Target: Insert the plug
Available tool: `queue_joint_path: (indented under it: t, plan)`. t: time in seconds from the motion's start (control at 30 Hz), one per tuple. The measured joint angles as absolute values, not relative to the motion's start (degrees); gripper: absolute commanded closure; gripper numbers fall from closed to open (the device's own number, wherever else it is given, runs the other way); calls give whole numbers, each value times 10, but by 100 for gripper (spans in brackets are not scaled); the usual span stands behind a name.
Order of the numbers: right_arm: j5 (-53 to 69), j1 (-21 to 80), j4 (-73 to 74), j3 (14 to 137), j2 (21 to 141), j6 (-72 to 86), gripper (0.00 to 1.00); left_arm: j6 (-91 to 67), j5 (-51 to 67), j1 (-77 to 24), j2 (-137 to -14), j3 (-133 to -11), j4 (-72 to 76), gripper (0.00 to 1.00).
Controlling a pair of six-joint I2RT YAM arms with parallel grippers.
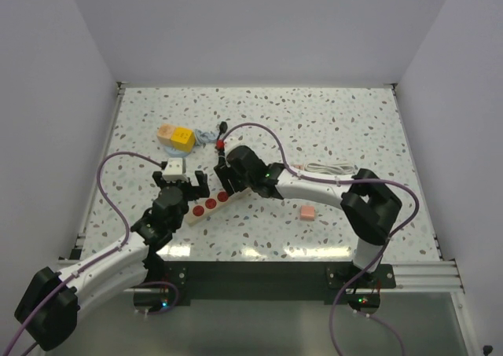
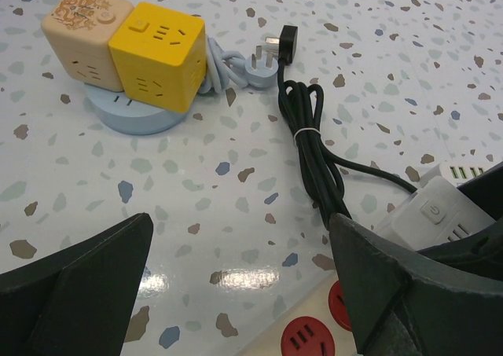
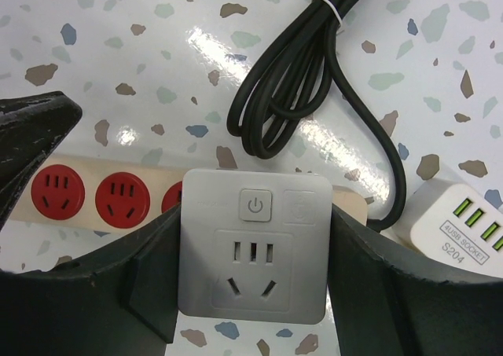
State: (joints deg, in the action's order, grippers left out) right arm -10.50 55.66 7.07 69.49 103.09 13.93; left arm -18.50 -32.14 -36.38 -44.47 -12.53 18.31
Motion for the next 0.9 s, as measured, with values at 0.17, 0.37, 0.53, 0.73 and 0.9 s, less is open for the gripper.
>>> queue_joint_path:
  t: [0.17,0.37,0.53,0.73,0.9]
  plan:
    - [-115,560,71,697,1034,140,100,-185,-321,-364,-444,-125,183,0]
    - [-126,564,71,698,1035,141,100,-185,-321,-364,-442,-125,183,0]
    - [-132,566,69,697,1036,143,100,-185,-319,-364,-440,-125,183,0]
    - [-144,569,46,674,1034,154,100,-185,-317,-364,-435,-125,183,0]
    - [-150,569,17,652,1030,163,100,-185,-317,-364,-432,-125,183,0]
